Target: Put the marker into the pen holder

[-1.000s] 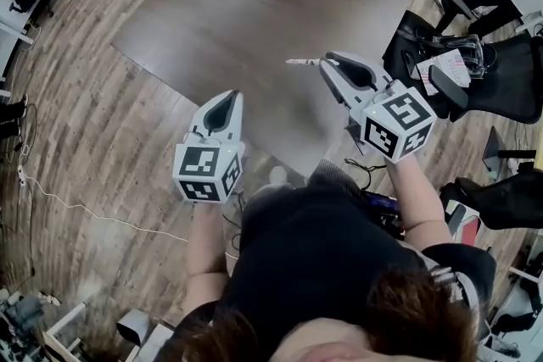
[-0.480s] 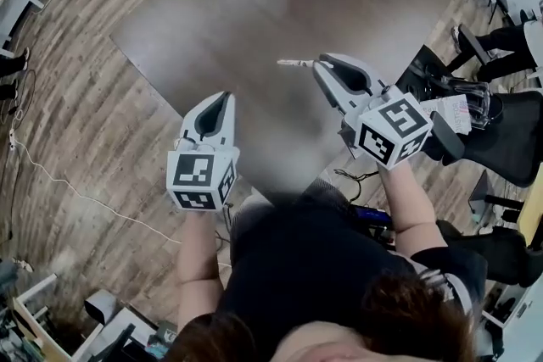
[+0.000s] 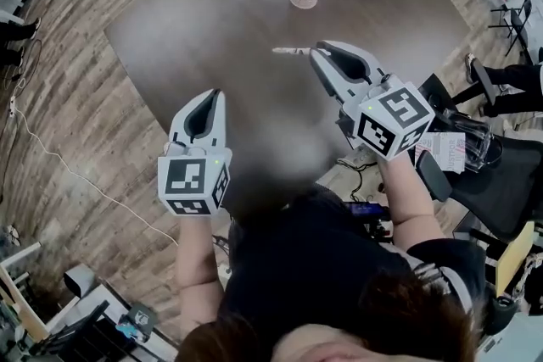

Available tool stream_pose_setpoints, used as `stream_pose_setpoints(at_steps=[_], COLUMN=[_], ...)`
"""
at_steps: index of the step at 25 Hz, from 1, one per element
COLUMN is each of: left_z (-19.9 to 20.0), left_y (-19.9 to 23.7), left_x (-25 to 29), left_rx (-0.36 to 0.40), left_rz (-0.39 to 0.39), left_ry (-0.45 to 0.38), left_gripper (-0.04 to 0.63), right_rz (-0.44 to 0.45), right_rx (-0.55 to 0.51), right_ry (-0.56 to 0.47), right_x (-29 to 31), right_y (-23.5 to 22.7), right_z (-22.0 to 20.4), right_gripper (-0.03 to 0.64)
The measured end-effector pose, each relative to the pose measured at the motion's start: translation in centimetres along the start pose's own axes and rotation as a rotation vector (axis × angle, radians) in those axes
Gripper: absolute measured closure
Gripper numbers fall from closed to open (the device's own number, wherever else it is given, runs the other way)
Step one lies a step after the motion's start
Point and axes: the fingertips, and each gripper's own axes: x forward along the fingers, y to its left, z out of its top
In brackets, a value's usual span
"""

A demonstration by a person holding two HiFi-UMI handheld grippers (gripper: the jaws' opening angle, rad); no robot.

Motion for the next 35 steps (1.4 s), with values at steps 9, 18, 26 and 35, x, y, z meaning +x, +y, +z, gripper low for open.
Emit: stream_pose_setpoints(at_steps=[9, 18, 26, 35], left_z=[2.9, 3.6, 4.1, 3.8], left_y=[-0.7, -0.3, 0.4, 1.1], left_x=[3.9, 6.6, 7.2, 8.8], left_rx=[-0.006, -0.012, -0.063, -0.079], left_rz=[0.088, 0.163, 0.227, 0.271], left_ry=[-0.033, -0.036, -0.059, -0.058], left_gripper=[0.568, 0.568, 0.568, 0.568], right_rz=[0.035, -0.03, -0.041, -0.04], right_rx=[-0.065, -0.122, -0.124, -0.171], right_ry=[-0.018, -0.042, -0.042, 0.051], right_x=[1.4, 3.9, 6.4, 10.0], right_y=[-5.6, -12.9, -16.9, -19.3], right_z=[2.3, 4.1, 4.4, 1.7], right_gripper=[0.549, 0.549, 0.551, 0.549])
